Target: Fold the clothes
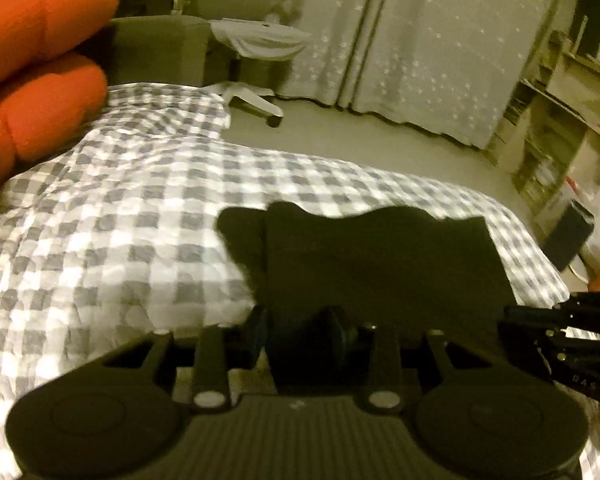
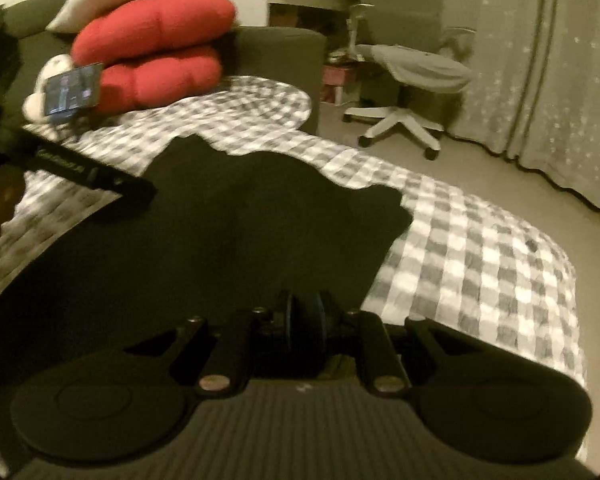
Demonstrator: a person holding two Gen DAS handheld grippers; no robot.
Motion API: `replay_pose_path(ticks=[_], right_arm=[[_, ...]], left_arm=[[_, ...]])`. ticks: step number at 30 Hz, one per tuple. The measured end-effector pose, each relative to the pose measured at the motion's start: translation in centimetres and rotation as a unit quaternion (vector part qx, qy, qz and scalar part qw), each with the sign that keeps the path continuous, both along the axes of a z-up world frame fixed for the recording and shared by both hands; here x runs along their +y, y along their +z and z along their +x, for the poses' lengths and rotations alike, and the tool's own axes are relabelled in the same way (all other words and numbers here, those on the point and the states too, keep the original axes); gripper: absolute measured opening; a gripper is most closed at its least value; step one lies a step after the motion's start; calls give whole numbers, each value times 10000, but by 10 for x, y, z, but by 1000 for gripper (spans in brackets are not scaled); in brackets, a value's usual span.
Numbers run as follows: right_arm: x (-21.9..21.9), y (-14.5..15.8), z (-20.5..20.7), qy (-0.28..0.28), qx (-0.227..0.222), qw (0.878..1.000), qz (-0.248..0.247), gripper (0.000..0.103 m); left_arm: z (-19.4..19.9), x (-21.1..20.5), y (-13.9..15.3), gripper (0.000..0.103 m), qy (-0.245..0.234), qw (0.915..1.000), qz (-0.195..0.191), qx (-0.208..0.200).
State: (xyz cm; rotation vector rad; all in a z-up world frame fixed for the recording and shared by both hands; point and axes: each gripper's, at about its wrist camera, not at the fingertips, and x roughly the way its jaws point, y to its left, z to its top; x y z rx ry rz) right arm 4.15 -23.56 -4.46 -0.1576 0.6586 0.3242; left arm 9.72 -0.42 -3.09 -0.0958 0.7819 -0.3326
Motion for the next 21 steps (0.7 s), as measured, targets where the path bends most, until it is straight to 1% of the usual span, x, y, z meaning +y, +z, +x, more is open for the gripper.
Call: replay_pose_path(ticks=[5, 12, 18, 21], right_arm=[[-2, 0, 21, -303, -18, 9995, 74, 17], [-7, 0, 43, -516, -93, 9986, 42, 17], [-9, 0, 60, -730, -181, 9972, -3, 16], [-12, 2, 62, -800, -211, 9965, 100, 15]], left_arm=[[15, 9, -2, 40, 141, 9998, -142, -47], [26, 9, -3, 41, 205, 9996, -102, -174], [35, 13, -4, 41, 288, 9993, -88, -203], [40, 17, -2, 41, 324, 9991, -150, -242]])
